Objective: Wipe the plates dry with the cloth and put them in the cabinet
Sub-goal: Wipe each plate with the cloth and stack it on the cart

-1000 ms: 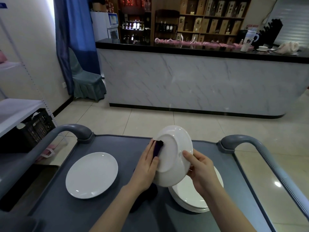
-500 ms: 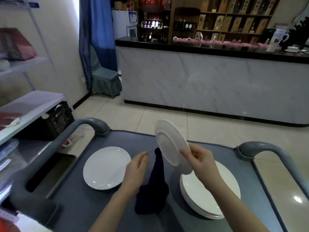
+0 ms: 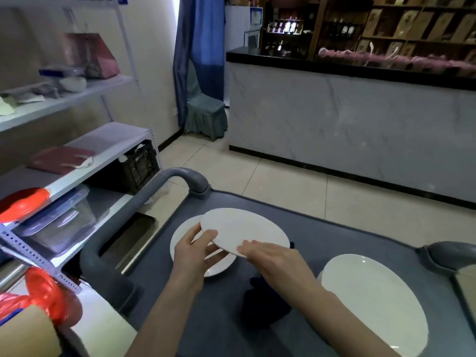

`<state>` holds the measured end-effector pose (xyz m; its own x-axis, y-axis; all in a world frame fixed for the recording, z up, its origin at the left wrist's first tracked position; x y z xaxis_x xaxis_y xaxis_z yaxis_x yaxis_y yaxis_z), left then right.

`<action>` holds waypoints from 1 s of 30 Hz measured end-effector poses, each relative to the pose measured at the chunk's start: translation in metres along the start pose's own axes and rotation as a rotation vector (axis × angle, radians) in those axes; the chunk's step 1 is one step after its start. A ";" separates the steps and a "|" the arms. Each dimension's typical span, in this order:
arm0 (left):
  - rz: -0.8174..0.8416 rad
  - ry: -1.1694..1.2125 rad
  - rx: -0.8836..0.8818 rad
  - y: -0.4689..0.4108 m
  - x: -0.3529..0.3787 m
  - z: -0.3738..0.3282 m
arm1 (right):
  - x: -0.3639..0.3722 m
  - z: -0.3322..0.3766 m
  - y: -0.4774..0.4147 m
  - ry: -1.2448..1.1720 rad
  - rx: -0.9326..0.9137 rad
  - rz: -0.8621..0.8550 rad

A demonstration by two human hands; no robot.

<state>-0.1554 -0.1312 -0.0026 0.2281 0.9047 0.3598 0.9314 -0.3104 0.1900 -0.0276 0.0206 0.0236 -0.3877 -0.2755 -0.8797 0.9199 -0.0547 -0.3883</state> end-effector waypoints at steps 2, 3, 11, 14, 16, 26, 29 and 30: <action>-0.024 -0.006 -0.015 -0.005 -0.013 0.004 | 0.015 -0.002 -0.008 -0.061 0.073 0.149; -0.038 -0.013 -0.016 -0.008 -0.020 0.007 | 0.021 -0.005 -0.012 -0.119 0.131 0.234; -0.090 -0.020 -0.019 -0.036 -0.080 0.026 | 0.057 -0.034 -0.039 -0.380 0.711 0.166; -0.066 -0.037 -0.021 -0.044 -0.094 0.028 | 0.083 -0.036 -0.051 -0.493 0.882 0.192; -0.040 -0.058 -0.019 -0.050 -0.100 0.031 | 0.097 -0.037 -0.057 -0.540 0.931 0.169; -0.083 -0.758 0.124 -0.079 -0.121 0.056 | 0.147 -0.035 -0.063 -0.759 1.190 0.083; -0.095 -0.883 0.136 -0.084 -0.124 0.066 | 0.153 -0.035 -0.065 -0.728 1.185 0.097; -0.100 -0.896 0.129 -0.086 -0.124 0.068 | 0.155 -0.035 -0.066 -0.712 1.180 0.101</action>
<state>-0.2444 -0.1967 -0.1259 0.2294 0.8304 -0.5078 0.9709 -0.2319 0.0593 -0.1503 0.0147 -0.0968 -0.5323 -0.7337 -0.4223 0.5848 -0.6794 0.4432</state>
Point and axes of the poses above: each hand's wrist, its own y-axis away from the middle knuckle, its own x-axis out of the palm, z = x × y, the point moved 1 cm from there along -y, towards the middle knuckle, and after that the axes turned 8 degrees about x, right-handed, at the moved point
